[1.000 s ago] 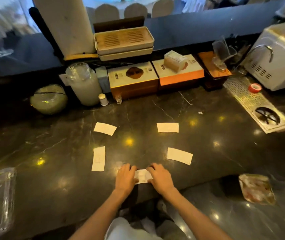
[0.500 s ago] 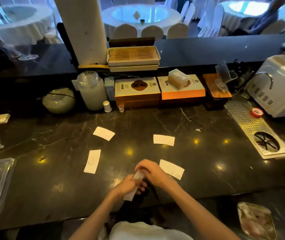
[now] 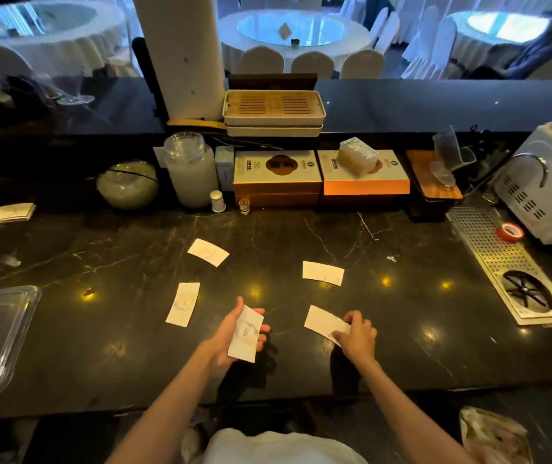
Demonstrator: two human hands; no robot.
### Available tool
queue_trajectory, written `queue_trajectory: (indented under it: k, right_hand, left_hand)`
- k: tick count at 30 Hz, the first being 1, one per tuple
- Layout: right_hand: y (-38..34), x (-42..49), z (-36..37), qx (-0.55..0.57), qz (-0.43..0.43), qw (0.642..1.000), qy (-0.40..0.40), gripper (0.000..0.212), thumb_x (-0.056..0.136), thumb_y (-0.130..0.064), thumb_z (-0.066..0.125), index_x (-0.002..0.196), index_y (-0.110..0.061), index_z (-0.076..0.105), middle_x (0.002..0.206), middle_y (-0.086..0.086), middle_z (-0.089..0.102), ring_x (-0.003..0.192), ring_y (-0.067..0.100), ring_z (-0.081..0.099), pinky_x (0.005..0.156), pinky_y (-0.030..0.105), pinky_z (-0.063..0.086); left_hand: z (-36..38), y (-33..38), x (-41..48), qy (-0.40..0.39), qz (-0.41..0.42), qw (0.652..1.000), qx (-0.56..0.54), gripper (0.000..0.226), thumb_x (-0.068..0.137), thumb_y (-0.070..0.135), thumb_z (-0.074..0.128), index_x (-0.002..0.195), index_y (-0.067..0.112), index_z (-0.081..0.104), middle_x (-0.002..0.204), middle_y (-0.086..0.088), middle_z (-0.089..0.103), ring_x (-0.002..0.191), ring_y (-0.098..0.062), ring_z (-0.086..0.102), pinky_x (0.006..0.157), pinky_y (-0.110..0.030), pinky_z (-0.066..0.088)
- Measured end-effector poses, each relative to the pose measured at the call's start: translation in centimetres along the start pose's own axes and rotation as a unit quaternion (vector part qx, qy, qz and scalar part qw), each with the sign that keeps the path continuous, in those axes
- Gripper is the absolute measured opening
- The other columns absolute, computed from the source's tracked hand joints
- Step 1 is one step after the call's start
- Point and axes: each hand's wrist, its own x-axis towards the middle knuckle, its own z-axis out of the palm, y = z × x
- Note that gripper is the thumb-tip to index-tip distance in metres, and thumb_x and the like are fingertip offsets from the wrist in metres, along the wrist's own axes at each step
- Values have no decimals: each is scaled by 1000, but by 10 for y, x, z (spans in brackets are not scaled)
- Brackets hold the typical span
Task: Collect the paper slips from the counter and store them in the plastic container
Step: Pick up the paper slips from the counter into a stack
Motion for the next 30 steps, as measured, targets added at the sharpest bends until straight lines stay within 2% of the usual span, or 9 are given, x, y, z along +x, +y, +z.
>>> queue_trajectory:
  k: [3, 5, 9, 13, 17, 20, 24, 27, 30]
  right_hand:
    - [-29, -1, 1, 201, -63, 975, -65, 18, 92, -9, 64, 107, -13, 55, 113, 10, 61, 110, 29, 60, 83, 34, 54]
    - [-65, -6, -1, 247, -131, 946, -166, 16, 92, -9, 65, 103, -17, 58, 108, 9, 62, 99, 21, 64, 71, 24, 52]
    - [-156, -14, 10, 100, -250, 891, -366, 15, 89, -14, 69, 100, -23, 64, 104, -2, 65, 94, 8, 66, 69, 18, 52]
    - [-225, -31, 56, 3, -293, 856, -426, 13, 89, -12, 69, 97, -22, 67, 104, -3, 68, 101, 11, 66, 80, 25, 53]
    - [-270, -53, 109, -46, -323, 847, -419, 16, 87, -5, 67, 101, -9, 71, 103, 10, 69, 94, 18, 64, 87, 34, 54]
    - [-304, -63, 139, -20, -319, 874, -365, 24, 91, -3, 63, 113, -5, 72, 115, 14, 69, 103, 18, 64, 92, 30, 50]
    - [-331, -54, 175, 35, -119, 983, -135, 27, 96, -11, 59, 119, 2, 64, 123, 19, 66, 119, 32, 61, 98, 37, 46]
    - [-334, -57, 202, -61, -14, 989, -134, 47, 92, -29, 67, 125, 2, 53, 131, 20, 59, 122, 35, 57, 95, 39, 47]
    - [-336, -72, 228, -83, 63, 989, -106, 67, 85, -24, 75, 136, 1, 39, 141, 24, 46, 130, 40, 50, 104, 43, 45]
  left_hand:
    - [-15, 7, -3, 27, -20, 999, 7, 78, 88, 69, 39, 134, 7, 46, 94, -18, 65, 75, -26, 64, 65, -33, 55]
    - [-30, 13, -11, 40, -37, 998, 31, 81, 86, 73, 37, 133, 8, 49, 103, -21, 64, 83, -30, 68, 69, -35, 59]
    - [-54, 28, -30, -52, -65, 995, 47, 88, 81, 81, 31, 125, 11, 60, 114, -20, 66, 95, -32, 67, 77, -34, 57]
    - [-72, 45, -51, -92, -57, 993, 55, 87, 78, 79, 46, 127, 9, 61, 117, -19, 65, 102, -32, 66, 84, -38, 57]
    - [-114, 58, -71, -26, -10, 990, 135, 76, 75, 59, 71, 127, 7, 53, 110, -12, 70, 90, -25, 70, 81, -38, 61]
    - [-152, 70, -84, 3, 15, 998, 64, 53, 87, 40, 67, 128, 12, 48, 96, -12, 69, 78, -23, 67, 72, -38, 59]
    - [-207, 99, -97, 55, 80, 995, -22, 38, 93, 14, 59, 128, 25, 52, 96, -17, 60, 74, -27, 63, 67, -42, 54]
    - [-245, 123, -109, 75, 111, 988, -80, 34, 92, 0, 50, 119, 21, 48, 86, -16, 59, 67, -26, 59, 59, -37, 53]
    - [-277, 144, -117, 75, 106, 986, -106, 15, 93, 9, 55, 106, 16, 48, 81, -14, 60, 63, -24, 59, 57, -34, 52]
